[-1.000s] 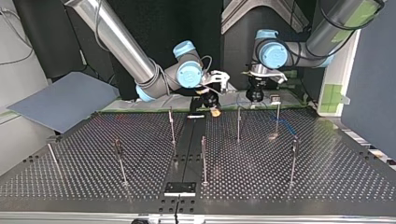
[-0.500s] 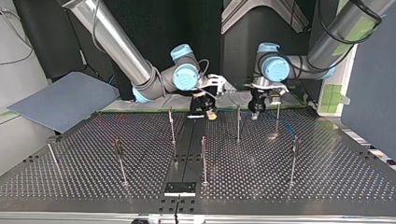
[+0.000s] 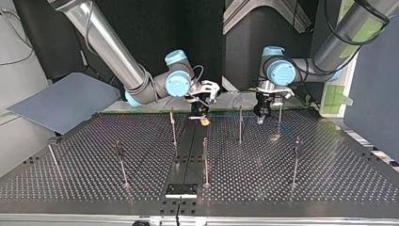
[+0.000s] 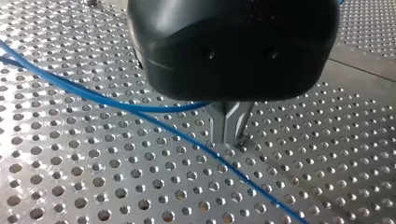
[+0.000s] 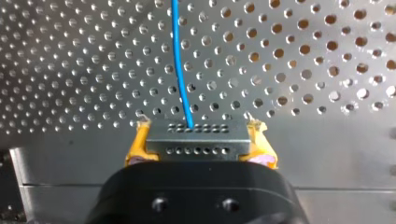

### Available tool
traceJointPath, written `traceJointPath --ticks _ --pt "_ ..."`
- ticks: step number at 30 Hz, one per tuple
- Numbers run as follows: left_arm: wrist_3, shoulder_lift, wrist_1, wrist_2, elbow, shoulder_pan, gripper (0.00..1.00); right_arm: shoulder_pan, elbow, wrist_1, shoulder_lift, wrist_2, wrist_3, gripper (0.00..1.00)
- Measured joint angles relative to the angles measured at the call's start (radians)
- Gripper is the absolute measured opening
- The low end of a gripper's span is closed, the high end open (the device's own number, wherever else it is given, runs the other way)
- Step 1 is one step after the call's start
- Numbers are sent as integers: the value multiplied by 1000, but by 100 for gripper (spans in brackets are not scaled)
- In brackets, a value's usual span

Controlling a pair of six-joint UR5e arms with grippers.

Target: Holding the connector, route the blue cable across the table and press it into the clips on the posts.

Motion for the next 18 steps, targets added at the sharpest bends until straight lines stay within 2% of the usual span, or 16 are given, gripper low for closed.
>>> traceJointPath --ticks 1,2,3,4,5,6,8,9,10,18 --pt "1 0 -2 0 0 0 0 -2 0 0 0 0 0 0" --pt "2 0 -4 1 0 0 9 -4 0 0 0 0 -1 0" --pt "2 0 -5 2 0 -1 9 -5 0 0 0 0 -2 0" --pt "3 0 -6 3 0 -3 21 -6 -1 0 0 0 -2 0" --pt "5 0 -9 4 0 -5 40 -7 -1 0 0 0 -3 0" --pt "8 0 -13 4 0 -8 40 -8 -2 0 0 0 -3 0" --pt "19 0 -25 3 -1 -14 72 -10 -2 0 0 0 -3 0" --pt "25 0 -31 0 -1 -18 72 -11 -3 0 0 0 -3 0" --pt "32 0 -38 -5 -1 -21 100 -12 -3 0 0 0 -3 0" --pt "108 7 -114 -76 -10 -51 100 -25 -3 1 0 -6 -3 0"
